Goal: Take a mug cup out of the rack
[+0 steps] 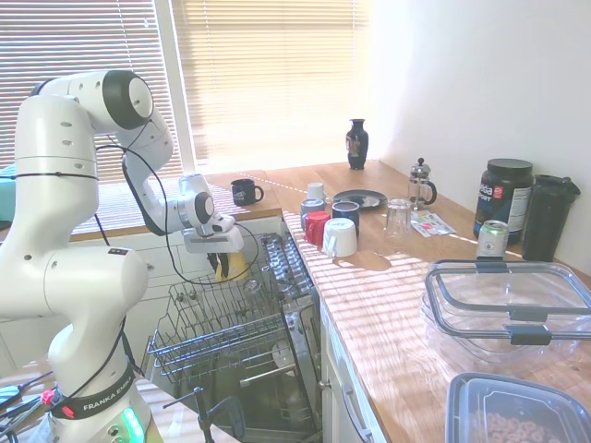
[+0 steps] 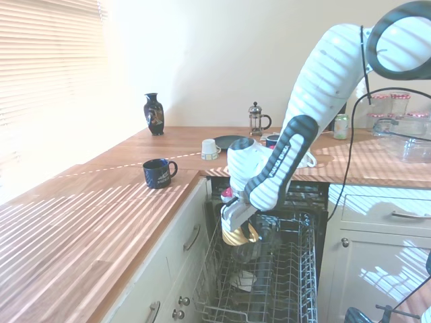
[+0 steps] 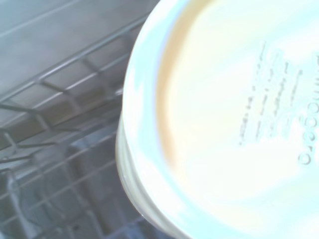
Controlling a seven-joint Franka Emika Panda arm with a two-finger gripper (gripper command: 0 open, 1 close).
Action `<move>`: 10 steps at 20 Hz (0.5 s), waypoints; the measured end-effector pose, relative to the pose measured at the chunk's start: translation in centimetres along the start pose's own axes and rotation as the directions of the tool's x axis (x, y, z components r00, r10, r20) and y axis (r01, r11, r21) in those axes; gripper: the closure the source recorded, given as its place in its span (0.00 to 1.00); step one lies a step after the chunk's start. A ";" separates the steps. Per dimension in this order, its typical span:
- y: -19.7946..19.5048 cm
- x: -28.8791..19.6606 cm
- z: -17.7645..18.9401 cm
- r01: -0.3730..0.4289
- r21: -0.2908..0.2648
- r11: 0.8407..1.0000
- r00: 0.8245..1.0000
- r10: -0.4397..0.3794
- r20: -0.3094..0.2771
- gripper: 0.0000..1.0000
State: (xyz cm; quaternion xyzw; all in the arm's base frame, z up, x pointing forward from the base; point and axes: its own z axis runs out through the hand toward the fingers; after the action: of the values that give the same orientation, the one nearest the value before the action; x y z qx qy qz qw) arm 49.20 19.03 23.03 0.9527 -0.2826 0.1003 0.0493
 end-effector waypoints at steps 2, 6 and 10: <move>1.9 1.5 -3.0 -0.028 0.004 1.000 1.000 0.028 -0.009 1.00; 7.3 6.3 -7.3 -0.108 0.005 0.994 0.994 0.108 -0.013 1.00; 12.1 10.8 -9.0 -0.155 0.015 0.988 0.988 0.155 0.011 1.00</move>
State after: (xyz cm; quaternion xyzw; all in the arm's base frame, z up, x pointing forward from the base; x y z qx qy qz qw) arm 49.95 4.59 34.61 0.9287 -0.3553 0.1014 0.0325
